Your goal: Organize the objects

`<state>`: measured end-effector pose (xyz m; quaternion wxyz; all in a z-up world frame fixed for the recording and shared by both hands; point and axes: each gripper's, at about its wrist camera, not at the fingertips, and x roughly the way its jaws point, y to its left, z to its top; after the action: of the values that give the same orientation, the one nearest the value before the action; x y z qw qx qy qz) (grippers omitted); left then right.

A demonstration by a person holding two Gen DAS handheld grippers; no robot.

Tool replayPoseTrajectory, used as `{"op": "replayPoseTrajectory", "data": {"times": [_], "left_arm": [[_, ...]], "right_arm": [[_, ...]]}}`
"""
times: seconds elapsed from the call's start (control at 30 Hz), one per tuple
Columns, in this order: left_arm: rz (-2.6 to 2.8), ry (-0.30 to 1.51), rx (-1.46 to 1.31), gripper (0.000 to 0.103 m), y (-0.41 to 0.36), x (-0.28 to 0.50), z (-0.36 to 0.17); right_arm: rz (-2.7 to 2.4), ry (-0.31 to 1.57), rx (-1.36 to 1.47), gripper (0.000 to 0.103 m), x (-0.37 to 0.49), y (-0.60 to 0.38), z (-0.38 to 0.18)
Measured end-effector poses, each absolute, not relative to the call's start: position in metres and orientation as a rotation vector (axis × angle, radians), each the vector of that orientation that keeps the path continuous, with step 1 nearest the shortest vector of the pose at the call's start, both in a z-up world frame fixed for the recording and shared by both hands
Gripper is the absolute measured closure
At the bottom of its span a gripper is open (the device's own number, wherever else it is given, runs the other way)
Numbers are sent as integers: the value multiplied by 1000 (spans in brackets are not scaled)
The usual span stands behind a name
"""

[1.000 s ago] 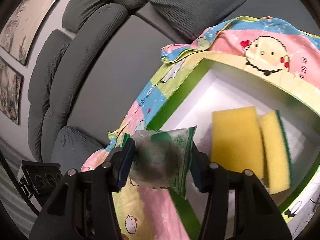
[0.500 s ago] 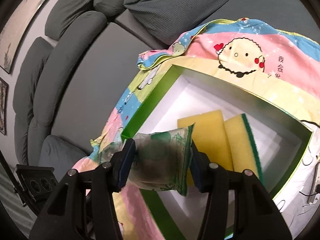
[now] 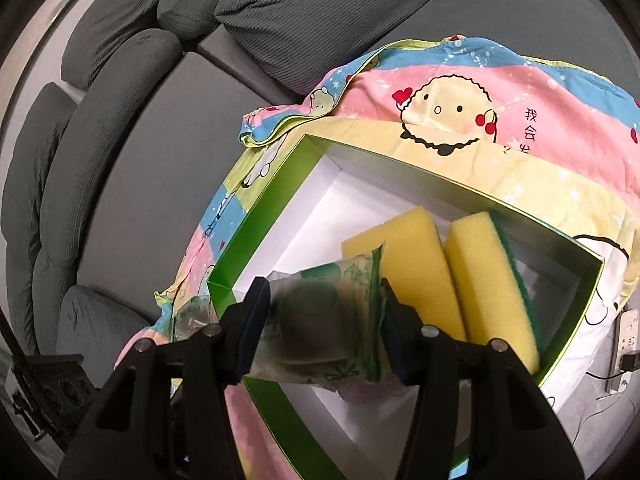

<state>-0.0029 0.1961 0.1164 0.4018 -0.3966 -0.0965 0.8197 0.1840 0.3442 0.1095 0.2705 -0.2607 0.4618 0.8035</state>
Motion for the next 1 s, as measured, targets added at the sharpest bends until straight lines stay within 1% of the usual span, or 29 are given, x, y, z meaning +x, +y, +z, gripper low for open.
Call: {"op": "replayPoseTrajectory", "data": {"times": [0.07, 0.17, 0.2, 0.33, 0.43, 0.57, 0.63, 0.7, 0.77, 0.9, 1.0], "left_arm": [[2106, -251, -997, 51, 185, -3, 120], [2182, -272, -998, 37, 162, -5, 122], [2206, -283, -997, 36, 154, -6, 122], [2315, -321, -1029, 36, 116, -7, 120], [2411, -347, -1078, 36, 84, -3, 115], [2549, -432, -1108, 34, 33, 6, 98], [2588, -441, -1195, 34, 16, -4, 89], [2617, -467, -1216, 34, 5, -9, 84], [2626, -498, -1231, 34, -3, -13, 79], [2648, -495, -1278, 34, -13, -16, 76], [2681, -512, -1252, 34, -20, -15, 79]], "right_arm": [[2155, 1215, -698, 44, 184, 343, 112], [2159, 1182, -675, 41, 186, 341, 118], [2168, 1186, -664, 41, 186, 341, 119], [2192, 1170, -640, 38, 185, 335, 126], [2214, 1145, -636, 33, 180, 330, 131], [2256, 1117, -634, 33, 169, 319, 139], [2283, 1084, -633, 31, 162, 310, 145], [2328, 1053, -646, 26, 151, 298, 150], [2368, 1035, -665, 19, 142, 288, 152], [2447, 966, -737, 18, 118, 263, 155], [2482, 925, -784, 17, 105, 250, 154]]}}
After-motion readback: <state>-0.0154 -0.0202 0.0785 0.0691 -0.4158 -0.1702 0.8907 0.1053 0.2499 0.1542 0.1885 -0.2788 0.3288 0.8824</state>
